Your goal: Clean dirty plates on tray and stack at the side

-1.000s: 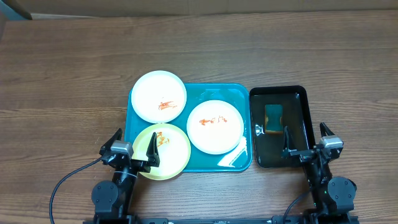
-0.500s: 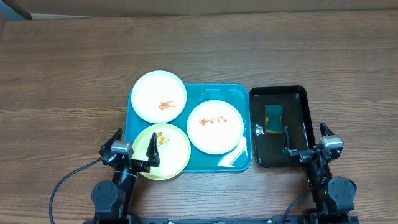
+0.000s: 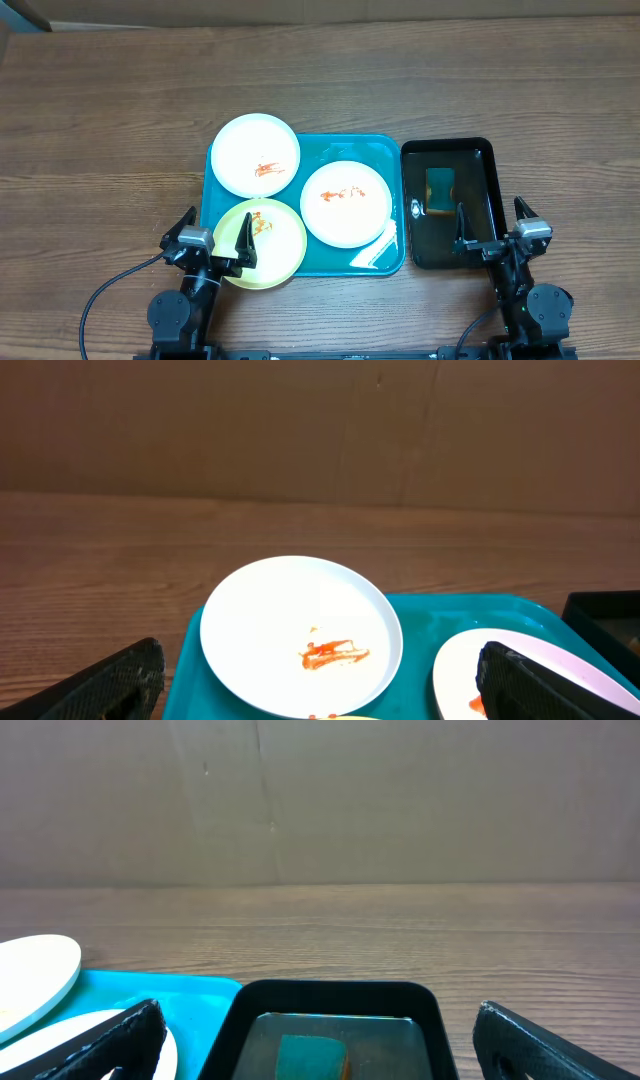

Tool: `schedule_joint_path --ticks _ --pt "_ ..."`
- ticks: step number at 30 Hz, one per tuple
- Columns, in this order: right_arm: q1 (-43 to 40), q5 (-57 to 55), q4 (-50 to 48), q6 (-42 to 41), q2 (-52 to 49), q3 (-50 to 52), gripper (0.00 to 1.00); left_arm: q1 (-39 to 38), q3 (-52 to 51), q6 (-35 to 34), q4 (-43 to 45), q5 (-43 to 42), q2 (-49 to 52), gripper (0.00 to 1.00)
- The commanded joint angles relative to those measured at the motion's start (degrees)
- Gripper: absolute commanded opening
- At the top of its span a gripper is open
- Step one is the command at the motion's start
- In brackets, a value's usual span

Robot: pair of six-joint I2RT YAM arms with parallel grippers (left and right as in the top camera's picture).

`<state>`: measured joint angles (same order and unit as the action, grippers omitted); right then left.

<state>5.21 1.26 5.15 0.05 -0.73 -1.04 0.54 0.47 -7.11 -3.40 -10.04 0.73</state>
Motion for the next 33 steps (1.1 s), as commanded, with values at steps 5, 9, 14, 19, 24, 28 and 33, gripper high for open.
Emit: schedule_joint_path --ticks 5,9,14,19,24,28,33 --pt "-0.46 -0.13 -0.33 0.20 0.57 0.57 1.00 0.42 -0.22 -0.20 -0.02 0.00 -0.48 1.00" --pt "-0.46 -0.13 -0.33 0.20 0.57 0.57 1.00 0.42 -0.22 -0.20 -0.02 0.00 -0.48 1.00" --pt "-0.46 -0.13 -0.33 0.20 0.57 0.57 1.00 0.42 -0.22 -0.17 -0.02 0.00 -0.46 1.00" --pt "-0.46 -0.11 -0.33 0.17 0.57 0.57 1.00 0.42 -0.22 -0.20 -0.02 -0.02 -0.48 1.00" --pt "-0.46 -0.11 -0.33 0.17 0.57 0.57 1.00 0.42 -0.22 -0.17 -0.02 0.02 -0.48 1.00" --pt "-0.46 0.07 -0.55 -0.22 0.57 0.57 1.00 0.42 -0.20 -0.94 -0.02 -0.07 -0.48 1.00" --pt "-0.46 1.90 -0.52 -2.73 0.57 0.55 1.00 0.42 -0.13 -6.49 -0.04 -0.09 -0.46 1.00"
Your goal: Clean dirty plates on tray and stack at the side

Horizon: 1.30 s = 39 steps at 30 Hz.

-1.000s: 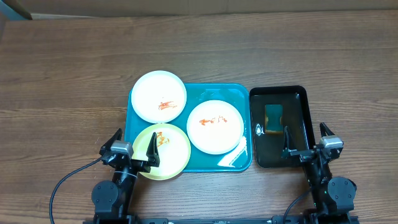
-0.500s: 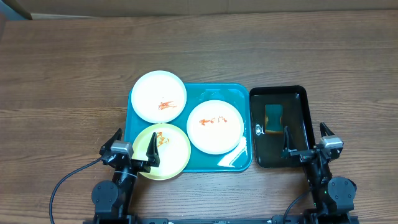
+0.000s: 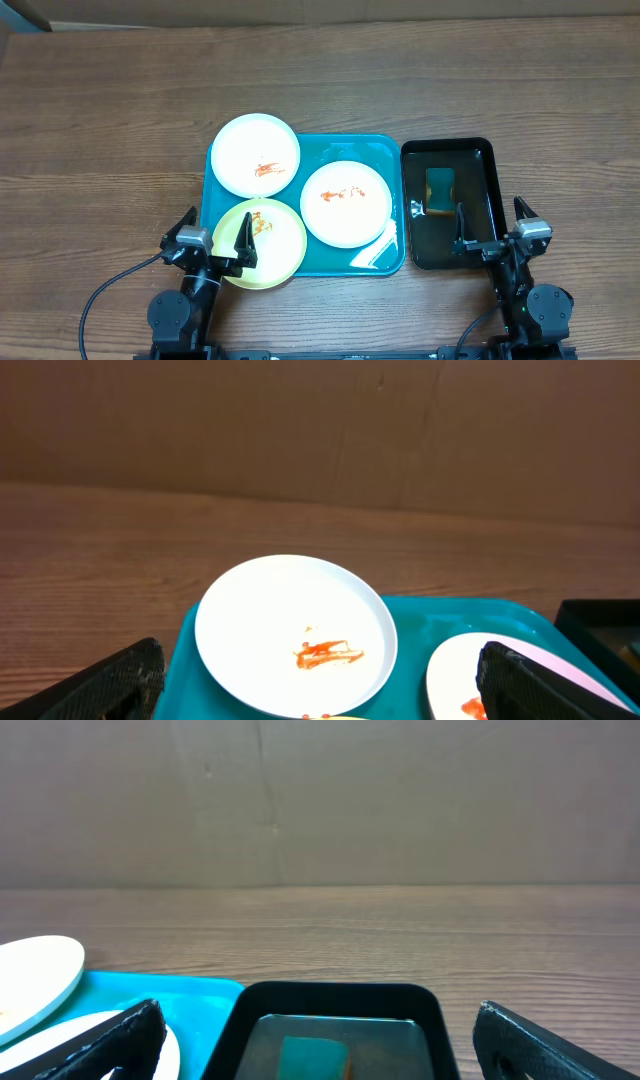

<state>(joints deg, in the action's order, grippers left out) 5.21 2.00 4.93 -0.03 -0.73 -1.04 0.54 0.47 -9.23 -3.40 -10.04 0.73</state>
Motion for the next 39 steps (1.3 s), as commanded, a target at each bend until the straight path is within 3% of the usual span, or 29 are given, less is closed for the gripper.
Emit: schedule_joint_path --ticks 1,6,13,18,23,27,39 --pt "-0.46 1.01 -0.31 -4.61 0.57 0.55 1.00 0.42 0.00 -4.55 -0.26 -0.09 -0.48 1.00" --pt "-0.46 0.42 3.58 -12.72 -0.20 -1.90 1.00 0.42 6.80 -2.25 -11.65 0.15 0.28 1.00" --pt "-0.46 0.66 15.89 -13.75 -8.41 -13.66 1.00 0.42 20.74 -1.88 -25.16 0.15 9.07 1.00" --pt "-0.46 3.65 23.21 -13.75 -19.91 -24.98 1.00 0.42 32.68 -1.92 -36.26 0.09 20.83 1.00" --pt "-0.46 5.73 37.70 -13.46 -38.21 -40.81 1.00 0.42 47.15 -3.93 -52.78 -0.52 34.01 1.00" --pt "-0.46 6.95 41.92 -13.53 -47.78 -49.13 1.00 0.42 53.35 -4.11 -61.81 -0.55 41.48 1.00" --pt "-0.46 13.94 42.64 -13.51 -58.25 -53.16 1.00 0.42 53.53 -5.66 -65.61 -0.44 54.42 1.00"
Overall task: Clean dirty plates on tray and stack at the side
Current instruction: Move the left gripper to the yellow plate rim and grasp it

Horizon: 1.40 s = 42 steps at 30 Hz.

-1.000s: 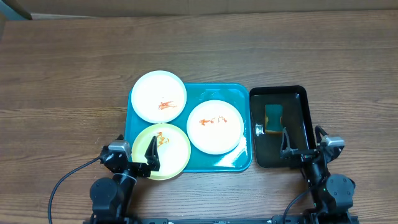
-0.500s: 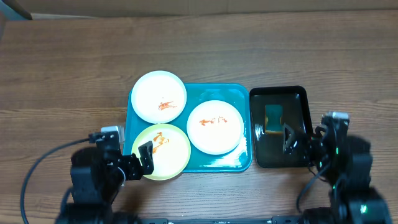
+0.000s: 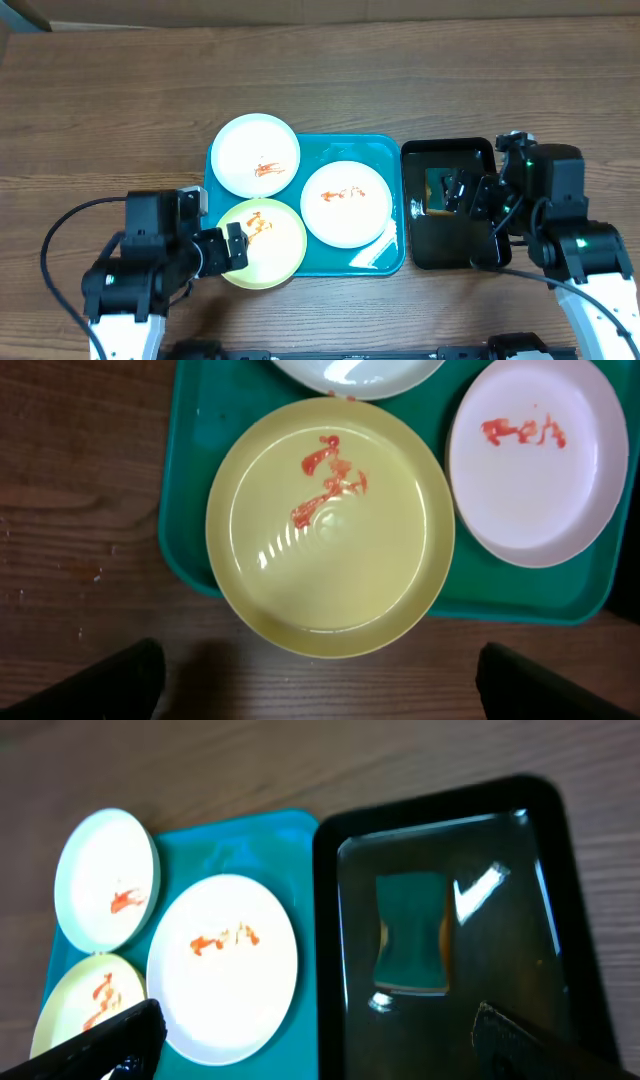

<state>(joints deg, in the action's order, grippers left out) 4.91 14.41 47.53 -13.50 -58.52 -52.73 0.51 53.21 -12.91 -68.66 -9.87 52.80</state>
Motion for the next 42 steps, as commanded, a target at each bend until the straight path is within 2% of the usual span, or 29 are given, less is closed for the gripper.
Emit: schedule_joint_path --ticks 1,6,12,21,24,28,33,34,36,42 --pt "-0.15 1.53 0.28 -0.04 -0.79 -1.46 1.00 0.44 0.55 -3.28 -0.52 -0.42 3.82 1.00" --pt "-0.15 0.17 1.16 -0.04 -1.18 -1.44 1.00 0.44 -0.31 -8.00 -1.60 -0.24 11.41 1.00" --pt "-0.15 -0.90 2.05 -0.04 -1.18 -1.44 1.00 0.44 -0.31 -8.17 -0.35 0.52 22.77 1.00" --pt "-0.15 -1.90 2.36 -0.04 -1.18 -1.44 1.00 0.44 -0.31 -8.13 1.18 3.48 34.32 0.97" --pt "-0.15 -1.92 2.36 -0.04 -1.18 -1.44 1.00 0.44 -0.31 -8.13 1.92 3.50 36.89 0.87" --pt "-0.15 -1.92 2.34 -0.04 -1.18 -1.44 1.00 0.44 -0.31 -8.13 3.06 3.45 39.21 0.57" --pt "-0.15 -1.92 2.32 -0.04 -1.18 -1.44 1.00 0.44 -0.28 -8.11 4.07 3.45 39.78 0.44" --pt "-0.15 -1.92 2.32 -0.04 -1.18 -1.44 1.00 0.44 -0.28 -8.11 4.15 3.45 39.78 0.35" --pt "-0.15 -1.92 2.32 -0.04 -1.18 -1.44 1.00 0.44 -0.28 -8.13 4.20 3.45 39.78 0.27" --pt "-0.15 -1.95 2.32 -0.04 -1.18 -1.44 1.00 0.44 -0.28 -8.11 4.70 3.48 39.78 0.26"
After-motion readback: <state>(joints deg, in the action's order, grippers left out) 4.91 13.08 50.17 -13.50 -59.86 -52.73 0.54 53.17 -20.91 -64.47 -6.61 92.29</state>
